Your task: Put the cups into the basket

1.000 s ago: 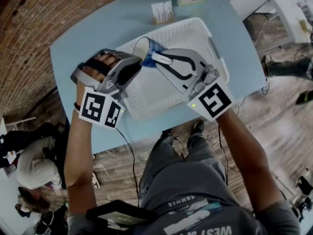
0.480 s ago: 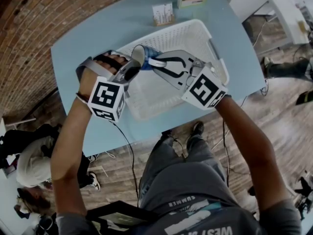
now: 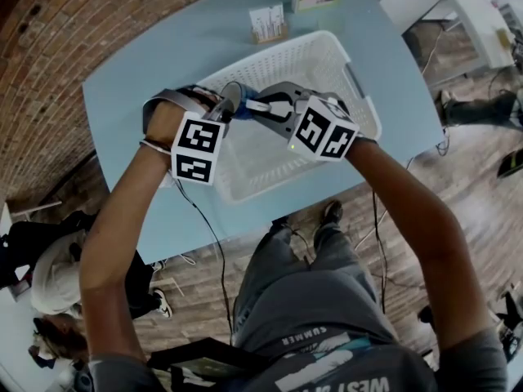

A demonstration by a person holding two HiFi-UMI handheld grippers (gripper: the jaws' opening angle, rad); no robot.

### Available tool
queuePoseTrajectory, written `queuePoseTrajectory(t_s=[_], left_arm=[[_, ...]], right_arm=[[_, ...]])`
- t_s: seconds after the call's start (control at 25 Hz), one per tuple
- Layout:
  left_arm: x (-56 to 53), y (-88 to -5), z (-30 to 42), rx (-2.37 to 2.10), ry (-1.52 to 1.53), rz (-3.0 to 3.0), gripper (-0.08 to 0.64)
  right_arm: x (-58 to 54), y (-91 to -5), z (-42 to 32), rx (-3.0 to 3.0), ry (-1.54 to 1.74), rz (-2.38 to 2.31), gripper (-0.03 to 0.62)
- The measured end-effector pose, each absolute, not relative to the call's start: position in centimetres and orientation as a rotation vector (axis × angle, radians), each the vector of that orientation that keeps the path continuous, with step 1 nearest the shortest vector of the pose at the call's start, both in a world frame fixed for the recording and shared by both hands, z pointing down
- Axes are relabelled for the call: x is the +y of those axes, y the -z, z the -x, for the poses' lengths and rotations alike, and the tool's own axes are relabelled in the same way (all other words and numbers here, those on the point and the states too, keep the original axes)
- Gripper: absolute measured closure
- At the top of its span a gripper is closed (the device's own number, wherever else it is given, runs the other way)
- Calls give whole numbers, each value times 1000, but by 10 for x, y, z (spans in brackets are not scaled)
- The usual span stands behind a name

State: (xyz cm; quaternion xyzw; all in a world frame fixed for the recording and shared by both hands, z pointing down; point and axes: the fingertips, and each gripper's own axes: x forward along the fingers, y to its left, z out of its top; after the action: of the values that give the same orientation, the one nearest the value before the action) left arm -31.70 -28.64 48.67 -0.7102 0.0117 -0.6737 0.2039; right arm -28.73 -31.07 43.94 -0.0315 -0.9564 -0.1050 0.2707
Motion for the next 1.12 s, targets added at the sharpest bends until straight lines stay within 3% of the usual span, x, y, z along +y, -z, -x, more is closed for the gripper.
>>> queuePoseTrajectory(t_s=[0.64,1.12], left_arm=[[-274,-542,326,-324,2260,1778,529],[-268,-580,312,-385,2318,1764,529]], right_arm=[[-309,-513,285,-2426,163,228,502],[-307,-547,273,-2282,171,300,500]])
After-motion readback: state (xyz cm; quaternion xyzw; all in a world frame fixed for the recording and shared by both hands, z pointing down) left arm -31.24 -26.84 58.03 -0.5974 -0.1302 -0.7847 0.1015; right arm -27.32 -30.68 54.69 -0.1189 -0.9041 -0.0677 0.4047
